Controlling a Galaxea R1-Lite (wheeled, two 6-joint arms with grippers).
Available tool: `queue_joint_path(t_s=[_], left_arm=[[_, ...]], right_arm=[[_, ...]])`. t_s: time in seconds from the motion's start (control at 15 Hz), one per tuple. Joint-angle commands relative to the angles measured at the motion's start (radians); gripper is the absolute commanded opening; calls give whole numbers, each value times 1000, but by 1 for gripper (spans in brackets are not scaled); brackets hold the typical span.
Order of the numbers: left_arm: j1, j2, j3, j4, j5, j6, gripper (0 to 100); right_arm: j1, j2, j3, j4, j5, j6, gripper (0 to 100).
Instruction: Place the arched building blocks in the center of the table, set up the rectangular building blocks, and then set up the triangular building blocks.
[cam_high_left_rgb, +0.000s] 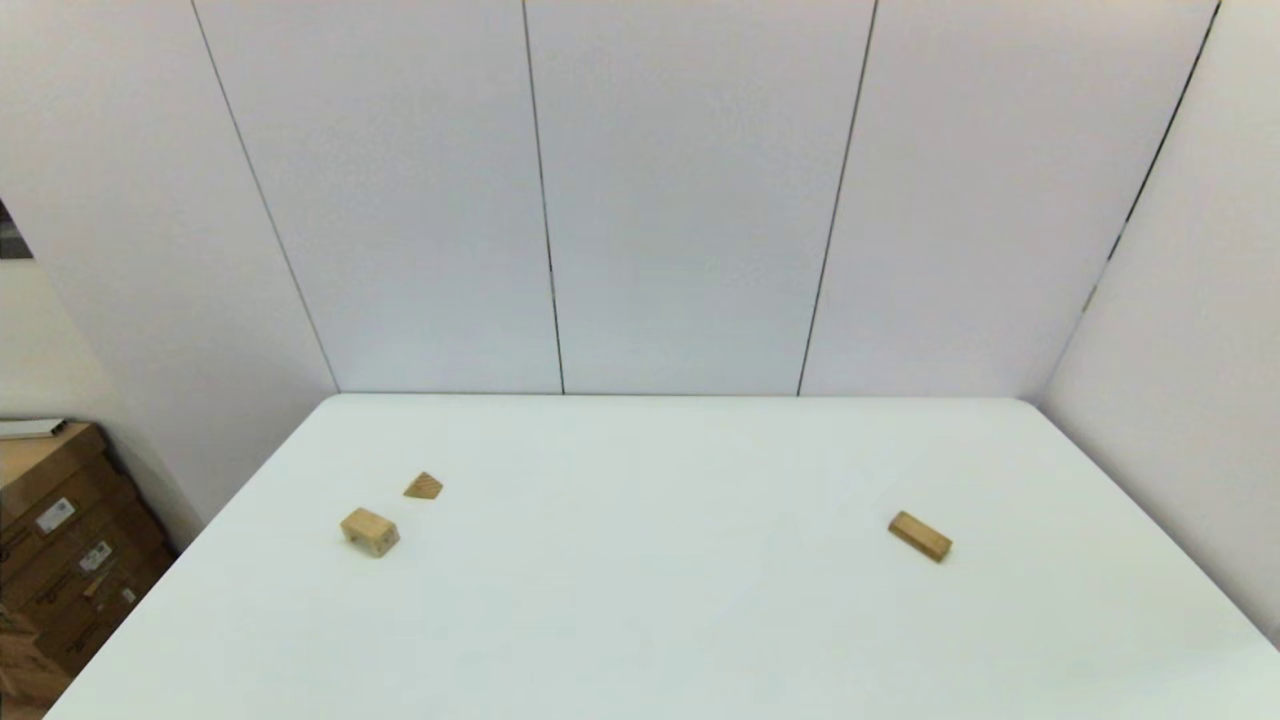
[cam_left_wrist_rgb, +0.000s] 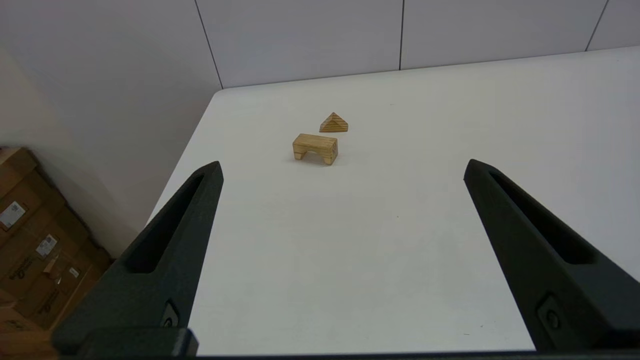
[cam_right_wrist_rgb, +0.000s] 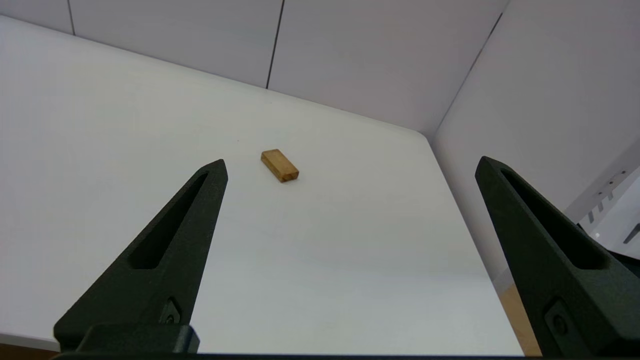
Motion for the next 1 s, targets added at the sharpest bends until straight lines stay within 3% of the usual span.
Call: queue_joint_path(t_s=[0.07,1.0], left_arm=[[0,0,0,0,0,0,100],[0,0,0,2,29,0,100]], right_arm=[[0,0,2,-1,0,-2,100],[0,0,2,-1,0,-2,100]])
